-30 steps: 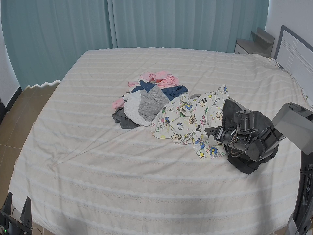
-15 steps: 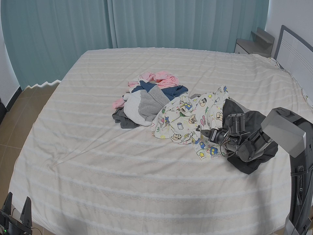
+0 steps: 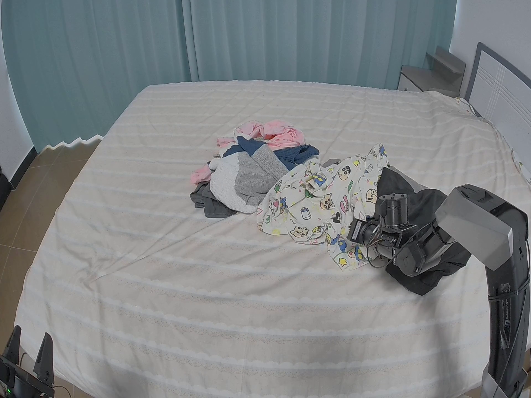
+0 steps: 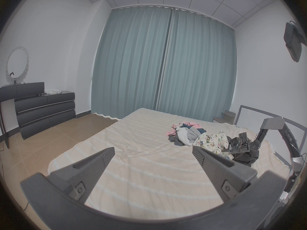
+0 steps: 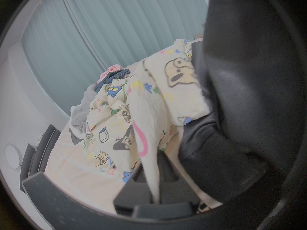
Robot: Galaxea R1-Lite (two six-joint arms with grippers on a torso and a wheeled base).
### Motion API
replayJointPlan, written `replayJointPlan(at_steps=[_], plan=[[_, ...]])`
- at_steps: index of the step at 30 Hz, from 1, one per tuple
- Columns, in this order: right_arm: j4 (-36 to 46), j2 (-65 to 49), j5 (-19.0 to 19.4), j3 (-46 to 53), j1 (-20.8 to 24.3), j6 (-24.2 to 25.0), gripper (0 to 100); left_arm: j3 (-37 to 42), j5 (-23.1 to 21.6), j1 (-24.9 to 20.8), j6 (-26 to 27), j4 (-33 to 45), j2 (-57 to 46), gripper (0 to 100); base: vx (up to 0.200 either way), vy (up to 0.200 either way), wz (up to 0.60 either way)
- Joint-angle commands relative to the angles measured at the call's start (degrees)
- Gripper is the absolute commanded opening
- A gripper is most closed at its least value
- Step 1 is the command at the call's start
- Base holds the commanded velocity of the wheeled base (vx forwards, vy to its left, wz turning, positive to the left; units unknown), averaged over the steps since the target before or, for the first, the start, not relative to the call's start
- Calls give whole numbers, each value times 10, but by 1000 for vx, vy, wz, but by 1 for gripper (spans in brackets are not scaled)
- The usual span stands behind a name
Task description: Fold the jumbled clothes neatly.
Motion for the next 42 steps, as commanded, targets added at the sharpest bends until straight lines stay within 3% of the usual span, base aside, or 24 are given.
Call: replayJointPlan(at_steps=[1, 13, 24, 28, 31, 33, 42], plan=[[-2, -34, -16, 12, -7, 9, 0, 4, 0, 0, 0, 0, -9, 100, 0, 0, 0], [-45, -162, 2, 170, -5, 46, 0, 4, -1, 0, 5, 0, -9, 100, 0, 0, 0], [-90, -347, 76, 355, -3, 48, 0, 5, -17, 1, 22, -12, -9, 100, 0, 0, 0], [-89, -417, 100, 388, -1, 48, 0, -36, -81, 0, 27, -70, -9, 100, 0, 0, 0], [-87, -444, 109, 397, 0, 47, 0, -57, -120, 1, 31, -69, -9, 100, 0, 0, 0], [-84, -479, 120, 402, 7, 47, 0, -97, -201, 3, 31, -66, -1, 100, 0, 0, 0], [-81, -551, 148, 389, 28, 46, 0, -173, -386, 3, 32, -68, 157, 100, 0, 0, 0]])
